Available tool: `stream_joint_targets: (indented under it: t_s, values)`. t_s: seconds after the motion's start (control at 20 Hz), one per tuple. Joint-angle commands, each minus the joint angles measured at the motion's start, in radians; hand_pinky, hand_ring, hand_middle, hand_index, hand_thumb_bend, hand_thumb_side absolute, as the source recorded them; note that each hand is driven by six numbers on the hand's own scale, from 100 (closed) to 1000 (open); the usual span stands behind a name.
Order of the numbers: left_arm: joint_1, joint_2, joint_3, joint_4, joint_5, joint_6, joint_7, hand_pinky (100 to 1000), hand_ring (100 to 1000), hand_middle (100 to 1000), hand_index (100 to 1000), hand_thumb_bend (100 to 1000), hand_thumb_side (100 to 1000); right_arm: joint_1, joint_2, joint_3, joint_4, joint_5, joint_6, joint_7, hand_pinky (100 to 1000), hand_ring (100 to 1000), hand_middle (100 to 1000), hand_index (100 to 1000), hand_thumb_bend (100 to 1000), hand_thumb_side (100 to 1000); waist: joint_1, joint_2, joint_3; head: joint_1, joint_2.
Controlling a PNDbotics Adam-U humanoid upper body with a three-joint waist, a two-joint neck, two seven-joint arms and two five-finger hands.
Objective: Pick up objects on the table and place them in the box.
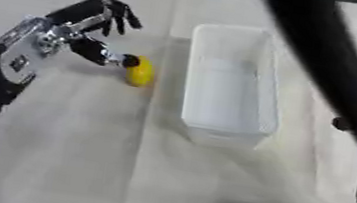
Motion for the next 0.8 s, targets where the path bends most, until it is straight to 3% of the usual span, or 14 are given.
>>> stream_joint_targets:
  t_s: [0.05, 0.8]
  values:
    - [-0.032, 0.011, -0.005, -0.002, -0.01, -0.013, -0.006, 350, 566, 642, 763, 550, 798, -0.004, -0.002, 0.0, -0.014, -0.003, 0.0, 0.004, 696, 814, 871, 828, 370, 1000, -0.004, -0.017, -0.001, -0.002, 0.003]
    - [-0.052, -0.027, -0.019, 0.051, -0.047, -0.03, -0.025, 366, 575, 657, 770, 556, 793, -0.005, -0.002, -0.003, -0.014, -0.005, -0.004, 0.005, 696, 812, 871, 827, 372, 1000, -0.005, -0.015, -0.003, -0.011, 0.026]
